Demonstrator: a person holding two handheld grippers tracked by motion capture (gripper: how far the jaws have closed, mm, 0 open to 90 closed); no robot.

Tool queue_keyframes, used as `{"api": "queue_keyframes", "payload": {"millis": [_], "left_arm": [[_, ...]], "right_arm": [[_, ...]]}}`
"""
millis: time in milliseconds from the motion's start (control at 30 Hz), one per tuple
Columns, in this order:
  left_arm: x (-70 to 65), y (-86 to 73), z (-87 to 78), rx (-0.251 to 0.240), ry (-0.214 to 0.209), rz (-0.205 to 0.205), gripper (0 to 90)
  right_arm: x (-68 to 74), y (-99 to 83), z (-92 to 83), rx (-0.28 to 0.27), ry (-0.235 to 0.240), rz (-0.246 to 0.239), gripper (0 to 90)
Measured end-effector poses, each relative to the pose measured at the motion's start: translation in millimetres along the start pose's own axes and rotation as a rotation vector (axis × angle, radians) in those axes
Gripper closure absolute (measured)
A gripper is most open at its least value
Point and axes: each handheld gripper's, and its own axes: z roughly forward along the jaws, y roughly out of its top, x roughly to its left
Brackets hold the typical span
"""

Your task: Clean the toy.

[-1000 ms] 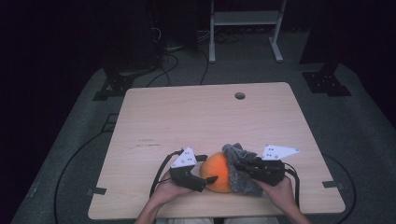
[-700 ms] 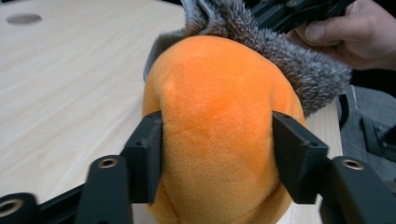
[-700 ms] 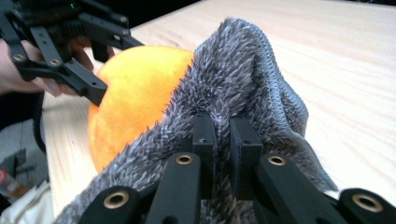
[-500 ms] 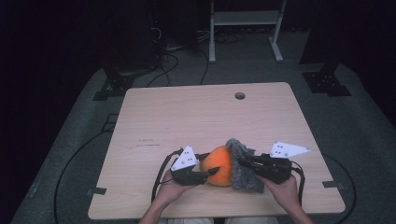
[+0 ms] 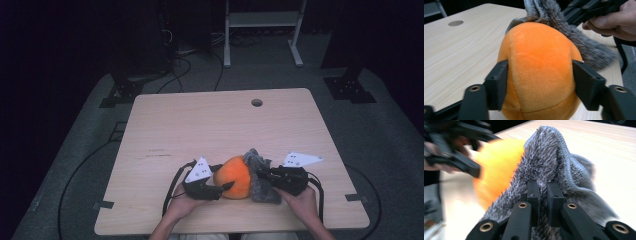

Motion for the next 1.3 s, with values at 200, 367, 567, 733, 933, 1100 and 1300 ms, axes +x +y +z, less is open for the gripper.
{"api": "queue_keyframes", "payload": {"millis": [200, 367, 567, 733, 933, 1100, 1300], "left_arm": [[-15.6, 9.1, 4.0, -0.018, 0.01, 0.122, 39.3], [-12.9, 7.5, 7.1, -0.012, 0.013, 0.052, 20.2], [-11.7, 5.8, 9.8, -0.007, 0.006, 0.014, 29.9], [-16.7, 7.3, 8.1, -0.01, 0.015, 0.112, 38.3], [-21.6, 11.0, 10.4, -0.01, 0.002, 0.121, 28.7], [-23.9, 11.1, 11.9, -0.023, 0.009, 0.118, 32.0], [-28.8, 10.2, 10.1, -0.014, 0.01, 0.177, 39.3]], "right_arm": [[17.8, 15.9, -13.2, -0.133, 0.097, -0.055, 82.1], [15.5, 10.0, -3.0, -0.084, 0.093, -0.042, 82.1], [2.2, 2.7, -8.2, -0.047, 0.041, -0.016, 82.0], [-3.3, 5.1, -20.3, -0.079, 0.031, 0.004, 82.1], [14.8, 16.2, -14.0, -0.072, 0.048, -0.091, 82.1], [20.4, 19.7, -15.8, -0.094, 0.077, -0.072, 82.1], [33.5, 24.9, -8.7, -0.074, 0.105, -0.136, 82.4]]}}
